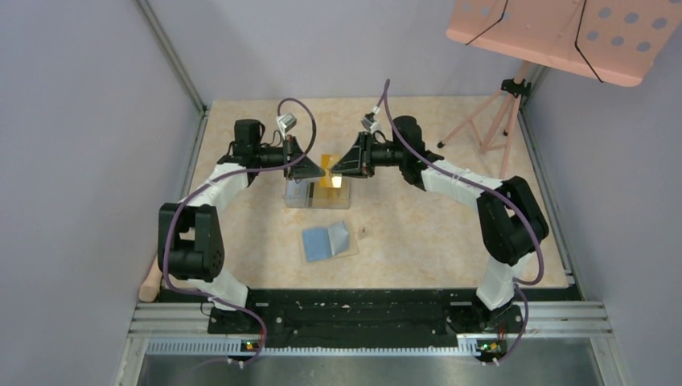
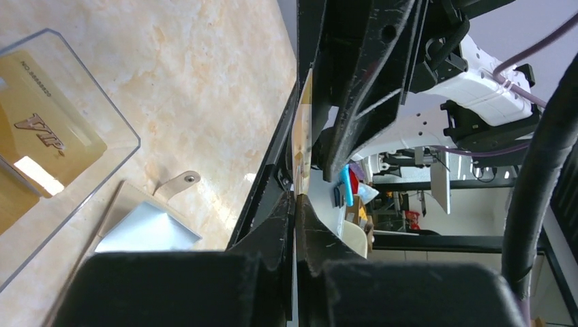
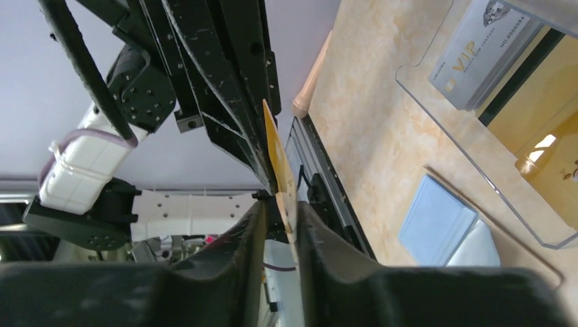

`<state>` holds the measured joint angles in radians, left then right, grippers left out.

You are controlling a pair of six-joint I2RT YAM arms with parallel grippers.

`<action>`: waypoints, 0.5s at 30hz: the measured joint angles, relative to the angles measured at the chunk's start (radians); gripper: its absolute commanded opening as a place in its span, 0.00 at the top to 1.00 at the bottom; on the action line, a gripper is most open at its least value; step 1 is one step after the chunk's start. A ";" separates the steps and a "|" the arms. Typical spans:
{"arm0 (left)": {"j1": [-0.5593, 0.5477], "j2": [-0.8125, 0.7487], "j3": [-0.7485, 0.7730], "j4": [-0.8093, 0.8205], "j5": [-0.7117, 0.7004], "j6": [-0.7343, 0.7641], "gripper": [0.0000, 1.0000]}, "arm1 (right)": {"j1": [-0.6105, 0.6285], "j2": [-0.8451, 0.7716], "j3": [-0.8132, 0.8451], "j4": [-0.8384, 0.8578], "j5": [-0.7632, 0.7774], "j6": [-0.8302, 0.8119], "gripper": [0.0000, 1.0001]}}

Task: Put the credit cards into the card holder
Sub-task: Pick up the credit card from the storage box, then insert the credit card into the card holder.

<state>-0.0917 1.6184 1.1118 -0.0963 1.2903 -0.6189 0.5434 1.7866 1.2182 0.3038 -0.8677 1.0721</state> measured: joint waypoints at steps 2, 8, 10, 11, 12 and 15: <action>0.000 0.000 -0.009 0.000 0.006 -0.004 0.99 | 0.006 0.008 0.000 0.014 -0.005 0.008 1.00; 0.002 -0.011 -0.020 -0.017 -0.014 0.016 0.66 | 0.006 0.019 0.000 0.027 -0.014 0.021 1.00; 0.002 -0.017 -0.022 -0.050 -0.034 0.040 0.63 | 0.008 0.019 0.000 0.012 -0.010 0.009 1.00; 0.002 -0.020 -0.023 -0.067 -0.045 0.054 0.62 | 0.008 0.019 0.000 -0.003 -0.006 -0.001 1.00; 0.001 -0.025 -0.024 -0.094 -0.061 0.074 0.62 | 0.008 0.019 0.000 -0.019 0.001 -0.014 1.00; 0.000 -0.043 -0.036 -0.191 -0.125 0.148 0.62 | 0.008 0.019 0.000 -0.085 0.025 -0.056 1.00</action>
<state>-0.0917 1.5757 1.0756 -0.2874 1.1652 -0.4709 0.5518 1.8053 1.2182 0.2184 -0.8425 1.0157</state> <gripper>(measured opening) 0.383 0.006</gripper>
